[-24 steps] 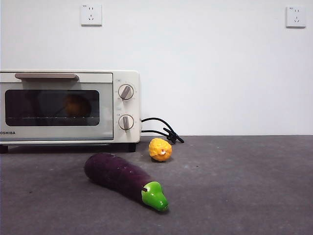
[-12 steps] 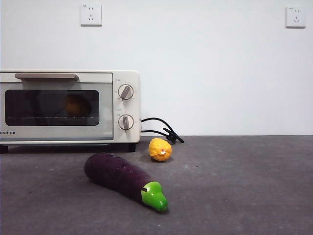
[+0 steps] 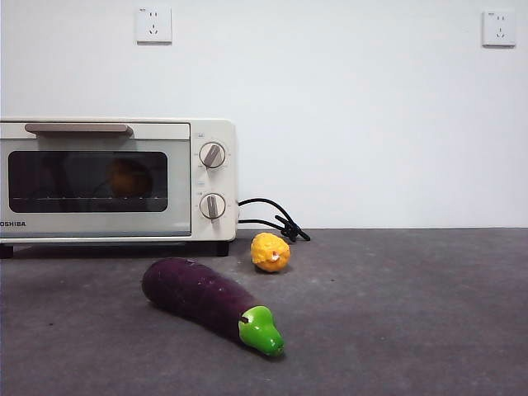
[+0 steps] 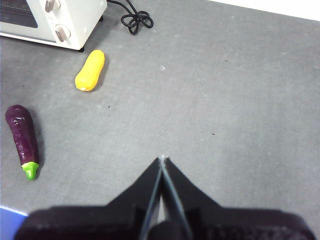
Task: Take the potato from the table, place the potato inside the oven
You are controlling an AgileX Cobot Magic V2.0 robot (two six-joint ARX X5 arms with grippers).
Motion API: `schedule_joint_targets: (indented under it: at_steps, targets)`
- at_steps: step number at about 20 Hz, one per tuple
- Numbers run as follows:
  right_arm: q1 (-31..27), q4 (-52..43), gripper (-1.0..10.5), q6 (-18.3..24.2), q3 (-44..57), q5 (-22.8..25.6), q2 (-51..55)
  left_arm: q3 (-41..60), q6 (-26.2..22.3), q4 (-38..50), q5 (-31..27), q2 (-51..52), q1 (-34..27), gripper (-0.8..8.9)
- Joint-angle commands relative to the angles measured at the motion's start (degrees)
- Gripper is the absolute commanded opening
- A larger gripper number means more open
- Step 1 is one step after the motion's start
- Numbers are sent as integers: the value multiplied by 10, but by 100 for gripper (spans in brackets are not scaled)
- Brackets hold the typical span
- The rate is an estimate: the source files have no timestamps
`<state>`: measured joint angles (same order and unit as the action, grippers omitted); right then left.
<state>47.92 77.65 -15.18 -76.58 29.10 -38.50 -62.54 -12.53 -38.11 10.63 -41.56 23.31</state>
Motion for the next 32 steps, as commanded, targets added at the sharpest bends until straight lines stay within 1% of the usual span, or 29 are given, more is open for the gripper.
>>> schedule_joint_targets:
  at_steps: [1, 3, 5, 7, 8, 9, 10, 12, 14, 15, 16, 19, 21, 25, 27, 30, 32]
  targets:
    - [1, 11, 2, 2, 5, 1, 0, 52, -82, 1, -23, 65, -61, -4]
    - [1, 11, 2, 2, 5, 1, 0, 110, -112, 1, -78, 127, -97, -4]
    - [1, 11, 1, 2, 5, 1, 0, 169, -115, 4, -105, 180, -112, -4]
    - [1, 11, 2, 2, 5, 1, 0, 243, -114, 40, -137, 233, -117, -4]
    - [1, 11, 1, 2, 5, 1, 0, 281, -106, 82, -147, 257, -120, -4]
    - [1, 11, 2, 2, 5, 1, 0, 316, -92, 127, -148, 278, -123, -4]
    - [1, 11, 2, 2, 5, 1, 0, 358, -69, 182, -147, 301, -129, -4]
    - [1, 11, 2, 2, 5, 1, 0, 428, -21, 264, -148, 336, -139, -4]
    - [1, 11, 2, 2, 5, 1, 0, 488, 34, 311, -148, 362, -157, -4]
    - [1, 11, 2, 2, 5, 1, 0, 514, 54, 324, -149, 371, -167, -4]
    - [1, 11, 2, 2, 5, 1, 0, 539, 64, 336, -153, 378, -178, -4]
    - [1, 11, 2, 2, 4, 1, 0, 593, 67, 339, -154, 400, -209, -4]
    - [1, 11, 2, 2, 5, 1, 0, 619, 84, 340, -154, 413, -222, -4]
    - [1, 11, 2, 2, 4, 1, 0, 621, 85, 287, -152, 413, -237, -4]
    - [1, 11, 2, 2, 5, 1, 0, 621, 86, 287, -151, 413, -242, -4]
    - [1, 11, 2, 2, 5, 1, 0, 621, 106, 286, -152, 413, -248, -4]
    - [1, 11, 2, 2, 5, 1, 0, 621, 107, 286, -151, 413, -248, -4]
